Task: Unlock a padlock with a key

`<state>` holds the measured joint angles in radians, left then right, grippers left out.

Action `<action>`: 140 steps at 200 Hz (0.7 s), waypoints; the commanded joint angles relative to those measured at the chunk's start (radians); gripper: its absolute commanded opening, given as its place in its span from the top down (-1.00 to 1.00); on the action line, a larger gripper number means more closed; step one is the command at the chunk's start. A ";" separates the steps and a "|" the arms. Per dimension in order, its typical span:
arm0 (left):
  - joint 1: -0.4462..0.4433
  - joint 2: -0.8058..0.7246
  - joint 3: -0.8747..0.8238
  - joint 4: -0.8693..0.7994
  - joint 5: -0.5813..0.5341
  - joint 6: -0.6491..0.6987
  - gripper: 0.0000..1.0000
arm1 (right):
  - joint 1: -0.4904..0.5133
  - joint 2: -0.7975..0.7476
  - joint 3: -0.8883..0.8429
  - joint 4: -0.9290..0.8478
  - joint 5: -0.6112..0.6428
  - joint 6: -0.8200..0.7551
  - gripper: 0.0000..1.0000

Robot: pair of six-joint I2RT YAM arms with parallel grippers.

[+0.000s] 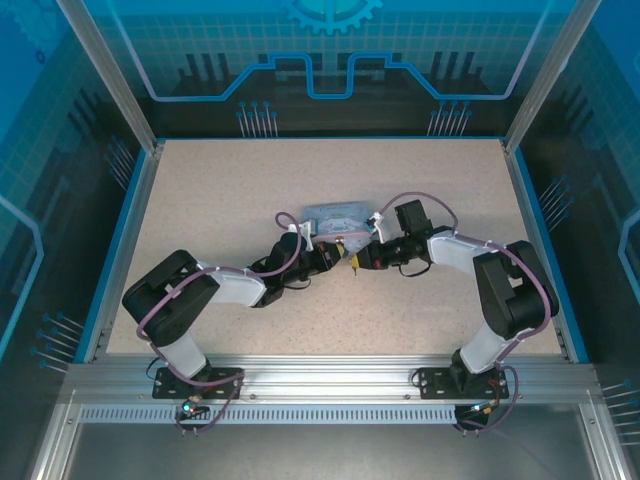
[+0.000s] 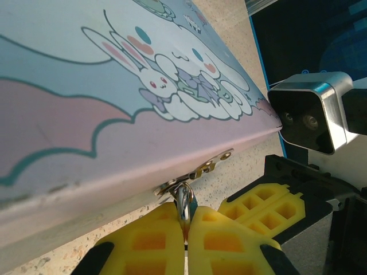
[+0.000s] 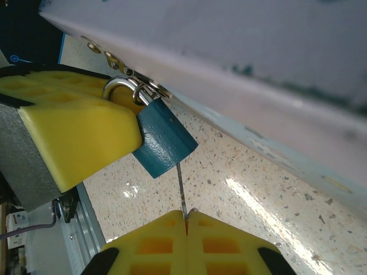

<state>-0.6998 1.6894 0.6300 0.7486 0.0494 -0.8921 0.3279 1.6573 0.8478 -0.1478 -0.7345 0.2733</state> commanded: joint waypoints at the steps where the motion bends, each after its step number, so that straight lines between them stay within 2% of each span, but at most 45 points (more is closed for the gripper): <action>1: -0.003 -0.032 -0.027 0.081 0.035 -0.006 1.00 | 0.008 -0.014 -0.015 0.090 -0.038 0.027 0.96; 51: -0.003 -0.065 -0.034 0.118 0.063 -0.036 1.00 | -0.013 -0.024 -0.053 0.169 -0.079 0.066 0.97; 140: -0.003 -0.101 -0.027 0.080 0.159 -0.013 1.00 | -0.067 -0.041 -0.069 0.259 -0.167 0.075 0.96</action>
<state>-0.6907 1.6276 0.5991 0.7906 0.0853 -0.9180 0.2882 1.6356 0.7650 0.0406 -0.8639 0.3439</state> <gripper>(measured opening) 0.066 0.045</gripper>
